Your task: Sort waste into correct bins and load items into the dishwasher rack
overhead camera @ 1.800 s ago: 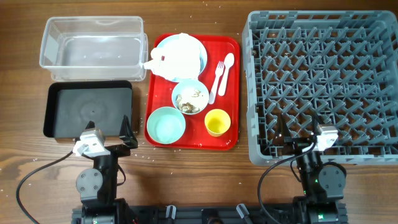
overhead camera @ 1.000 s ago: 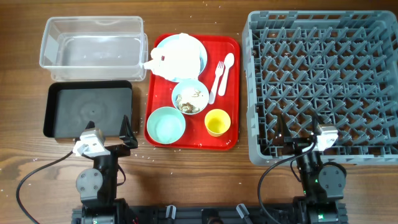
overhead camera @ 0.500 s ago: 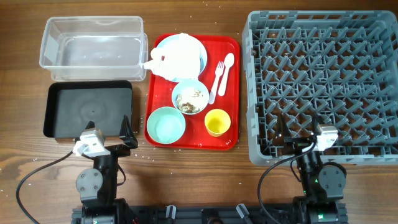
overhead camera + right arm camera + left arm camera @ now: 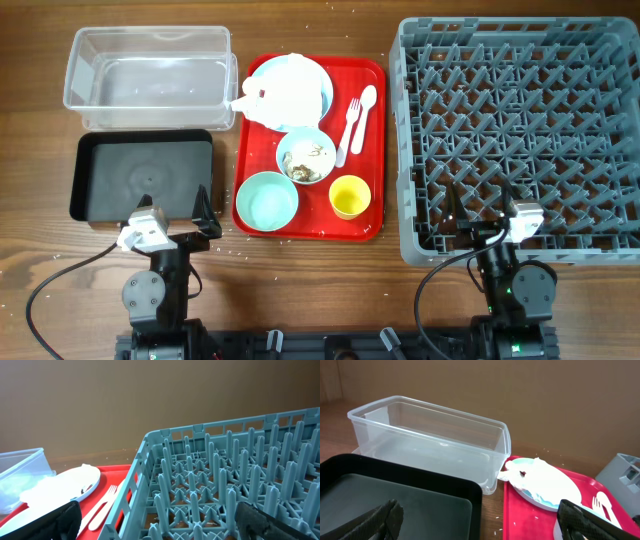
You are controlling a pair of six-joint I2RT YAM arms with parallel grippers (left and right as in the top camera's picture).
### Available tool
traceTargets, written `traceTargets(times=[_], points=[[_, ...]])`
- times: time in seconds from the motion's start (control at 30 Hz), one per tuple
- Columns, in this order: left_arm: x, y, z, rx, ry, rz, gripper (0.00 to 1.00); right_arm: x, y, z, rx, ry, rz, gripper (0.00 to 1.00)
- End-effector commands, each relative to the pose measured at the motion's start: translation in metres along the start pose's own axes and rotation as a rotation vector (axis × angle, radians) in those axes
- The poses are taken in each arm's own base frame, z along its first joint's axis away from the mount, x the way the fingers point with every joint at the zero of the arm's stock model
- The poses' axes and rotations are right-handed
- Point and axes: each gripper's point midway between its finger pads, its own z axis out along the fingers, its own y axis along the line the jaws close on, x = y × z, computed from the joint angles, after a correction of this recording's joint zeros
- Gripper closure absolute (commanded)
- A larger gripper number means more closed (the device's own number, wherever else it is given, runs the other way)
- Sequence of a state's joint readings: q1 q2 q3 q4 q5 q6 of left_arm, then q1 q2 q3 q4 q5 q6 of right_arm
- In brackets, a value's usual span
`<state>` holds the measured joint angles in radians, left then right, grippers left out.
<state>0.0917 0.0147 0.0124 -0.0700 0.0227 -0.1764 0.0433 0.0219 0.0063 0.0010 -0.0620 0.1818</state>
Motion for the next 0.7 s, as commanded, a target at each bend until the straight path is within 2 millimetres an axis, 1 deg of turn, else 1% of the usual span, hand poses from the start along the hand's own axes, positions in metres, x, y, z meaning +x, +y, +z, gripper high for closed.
traceTargets(times=[0.0, 0.1, 0.13, 0.2, 0.23, 0.3, 0.33, 0.43, 0.5, 0.57, 0.67], points=[[0.001, 0.002, 0.0, -0.008, -0.002, 0.013, 0.0, -0.002, -0.001, 0.0, 0.005, -0.01, 0.004, 0.0], [0.004, -0.003, 0.0, 0.017, 0.01, 0.012, 0.0, -0.006, 0.0, -0.001, 0.001, -0.026, 0.013, 0.0], [0.001, -0.003, 0.0, 0.02, -0.003, 0.009, 0.0, -0.009, 0.001, -0.001, -0.002, -0.039, 0.031, 0.0], [-0.018, -0.01, -0.001, 0.049, -0.078, -0.024, 0.0, -0.019, 0.003, -0.002, -0.009, -0.067, 0.09, 0.0], [-0.03, -0.018, -0.002, 0.092, -0.122, -0.019, 0.0, -0.029, 0.005, -0.003, -0.017, -0.093, 0.117, 0.0], [-0.051, -0.033, -0.008, 0.163, -0.174, -0.019, 0.0, -0.055, 0.007, -0.008, -0.017, -0.154, 0.093, 0.0], [-0.058, -0.036, -0.01, 0.171, -0.176, -0.024, 0.0, -0.064, 0.007, -0.01, -0.005, -0.173, 0.08, 0.01], [-0.081, -0.051, -0.012, 0.218, -0.159, -0.018, 0.0, -0.103, 0.012, -0.016, 0.004, -0.221, -0.006, 0.0], [-0.101, -0.064, -0.008, 0.263, -0.13, -0.015, 0.0, -0.128, 0.013, -0.015, 0.025, -0.232, -0.005, 0.0], [-0.125, -0.083, 0.0, 0.331, -0.094, -0.01, 0.0, -0.15, 0.016, -0.009, 0.032, -0.214, -0.008, 0.0], [-0.156, -0.109, 0.022, 0.419, 0.008, -0.016, 0.0, -0.175, 0.019, 0.011, 0.046, -0.144, -0.028, 0.0]])
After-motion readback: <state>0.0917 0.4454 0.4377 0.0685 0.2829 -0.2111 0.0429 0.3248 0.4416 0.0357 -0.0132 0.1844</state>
